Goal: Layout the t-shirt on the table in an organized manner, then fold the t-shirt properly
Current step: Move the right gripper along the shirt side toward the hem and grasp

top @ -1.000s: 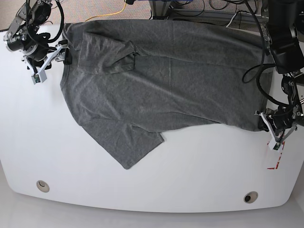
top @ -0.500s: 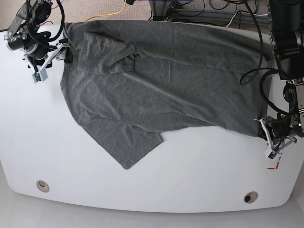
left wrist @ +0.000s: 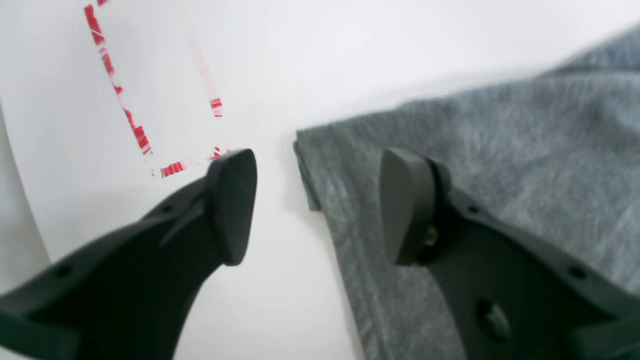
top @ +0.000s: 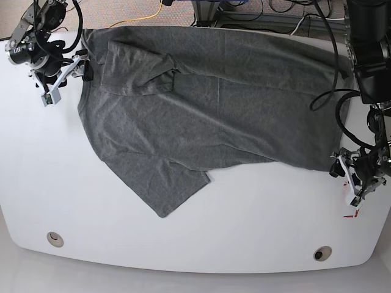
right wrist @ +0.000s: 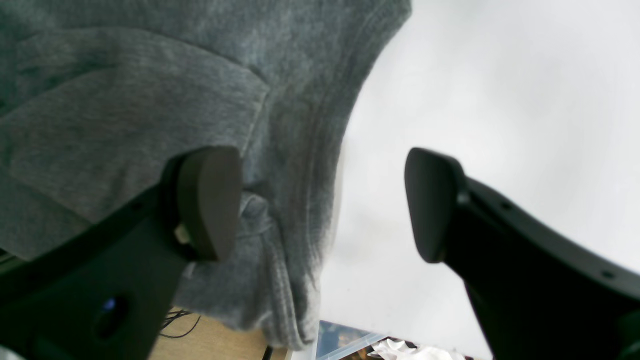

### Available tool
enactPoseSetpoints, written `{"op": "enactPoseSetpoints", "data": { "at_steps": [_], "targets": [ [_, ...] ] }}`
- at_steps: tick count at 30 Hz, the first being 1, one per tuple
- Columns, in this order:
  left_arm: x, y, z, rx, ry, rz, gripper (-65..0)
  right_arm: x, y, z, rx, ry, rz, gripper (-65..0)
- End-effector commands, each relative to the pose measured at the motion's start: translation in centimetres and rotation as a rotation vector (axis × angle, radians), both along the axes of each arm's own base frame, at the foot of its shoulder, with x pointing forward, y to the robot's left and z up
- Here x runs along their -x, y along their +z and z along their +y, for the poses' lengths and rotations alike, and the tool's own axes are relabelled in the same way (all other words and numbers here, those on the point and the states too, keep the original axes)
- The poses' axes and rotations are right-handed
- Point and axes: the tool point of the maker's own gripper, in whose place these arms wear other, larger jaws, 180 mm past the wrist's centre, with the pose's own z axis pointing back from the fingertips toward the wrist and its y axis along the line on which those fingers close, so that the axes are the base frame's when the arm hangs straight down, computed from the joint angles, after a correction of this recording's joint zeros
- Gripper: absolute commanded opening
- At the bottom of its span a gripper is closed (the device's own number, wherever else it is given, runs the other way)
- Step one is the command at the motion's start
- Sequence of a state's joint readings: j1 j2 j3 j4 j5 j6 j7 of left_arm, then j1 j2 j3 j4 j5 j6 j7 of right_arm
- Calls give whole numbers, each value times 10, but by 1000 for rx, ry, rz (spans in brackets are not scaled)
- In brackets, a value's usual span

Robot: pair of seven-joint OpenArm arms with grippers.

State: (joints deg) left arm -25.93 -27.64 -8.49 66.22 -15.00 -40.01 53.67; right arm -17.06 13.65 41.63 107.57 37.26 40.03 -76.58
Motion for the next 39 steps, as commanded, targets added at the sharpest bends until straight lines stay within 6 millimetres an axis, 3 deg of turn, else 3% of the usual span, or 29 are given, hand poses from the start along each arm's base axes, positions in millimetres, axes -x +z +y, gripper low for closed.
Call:
{"op": "enactPoseSetpoints", "data": {
  "at_steps": [1, 6, 16, 19, 30, 39],
  "targets": [
    [-12, 30, 17, 0, 35, -86, -289, -7, 10, -4, 18, 6, -38, -162],
    [-10, 40, 35, 40, 108, -128, -289, -7, 10, -3, 17, 9, -37, -162],
    [6, 6, 52, 137, 209, -50, -290, -10, 11, -2, 15, 9, -44, -162],
    [9, -7, 49, 191, 238, -32, -290, -13, 13, -5, 22, 6, -56, -162],
    [6, -23, 32, 270, 247, -30, -290, -76, 42, -22, 16, -14, -185, -162],
    [-2, -25, 16, 303, 229, -60, -290, -143, 47, -42, -143, -100, -242, -162]
  ]
}}
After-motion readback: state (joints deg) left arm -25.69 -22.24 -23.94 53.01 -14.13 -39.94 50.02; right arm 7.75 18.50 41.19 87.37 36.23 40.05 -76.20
